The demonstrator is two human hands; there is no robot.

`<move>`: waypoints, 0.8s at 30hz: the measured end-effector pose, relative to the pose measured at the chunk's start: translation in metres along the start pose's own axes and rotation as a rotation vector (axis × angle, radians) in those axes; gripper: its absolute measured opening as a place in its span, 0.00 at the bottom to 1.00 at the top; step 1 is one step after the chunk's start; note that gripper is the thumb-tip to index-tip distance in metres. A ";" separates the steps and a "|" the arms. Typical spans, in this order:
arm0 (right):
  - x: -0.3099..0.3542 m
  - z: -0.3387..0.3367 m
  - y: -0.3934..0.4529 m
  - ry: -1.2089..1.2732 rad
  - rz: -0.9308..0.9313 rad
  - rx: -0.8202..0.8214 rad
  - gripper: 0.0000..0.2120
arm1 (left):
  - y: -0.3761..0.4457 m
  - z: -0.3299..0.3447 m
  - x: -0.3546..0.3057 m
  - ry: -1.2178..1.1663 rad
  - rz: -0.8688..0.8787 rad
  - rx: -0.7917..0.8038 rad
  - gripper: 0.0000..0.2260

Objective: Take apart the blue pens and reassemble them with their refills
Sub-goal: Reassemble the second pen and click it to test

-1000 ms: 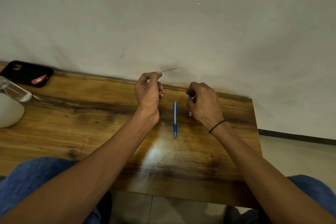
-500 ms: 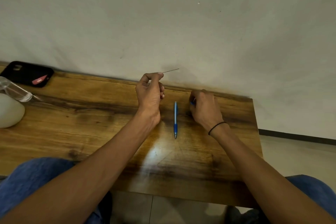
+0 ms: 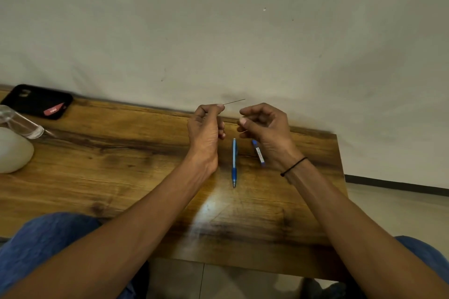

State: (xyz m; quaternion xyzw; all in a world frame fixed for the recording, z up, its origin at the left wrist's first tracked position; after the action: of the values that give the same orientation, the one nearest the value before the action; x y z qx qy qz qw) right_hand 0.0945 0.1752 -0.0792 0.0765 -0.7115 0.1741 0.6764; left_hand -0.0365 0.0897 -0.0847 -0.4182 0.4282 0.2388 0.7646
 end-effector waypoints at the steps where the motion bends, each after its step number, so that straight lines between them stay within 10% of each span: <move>1: 0.002 0.004 -0.002 0.077 0.021 0.024 0.11 | -0.002 0.001 0.001 -0.003 -0.004 0.019 0.03; 17: 0.009 0.005 -0.003 0.271 0.022 -0.068 0.04 | -0.012 0.008 0.012 0.100 -0.010 0.156 0.05; 20: 0.011 0.001 -0.001 0.265 0.027 -0.104 0.03 | -0.002 0.002 0.015 0.450 0.001 0.188 0.15; 24: 0.012 0.000 0.001 0.217 0.017 -0.124 0.03 | 0.009 -0.005 0.025 1.454 0.441 0.291 0.21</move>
State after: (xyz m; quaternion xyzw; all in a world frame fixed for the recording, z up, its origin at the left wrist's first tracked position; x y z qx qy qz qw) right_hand 0.0930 0.1781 -0.0676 0.0091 -0.6442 0.1429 0.7513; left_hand -0.0325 0.0904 -0.1112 -0.2702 0.9232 -0.0079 0.2731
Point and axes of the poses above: each hand's wrist, its own y-axis towards the middle knuckle, its own z-axis out of the palm, x = y × z, the point moved 3 cm from there along y, towards the middle knuckle, and after that the axes turned 9 degrees about -x, right-handed, at the moved point
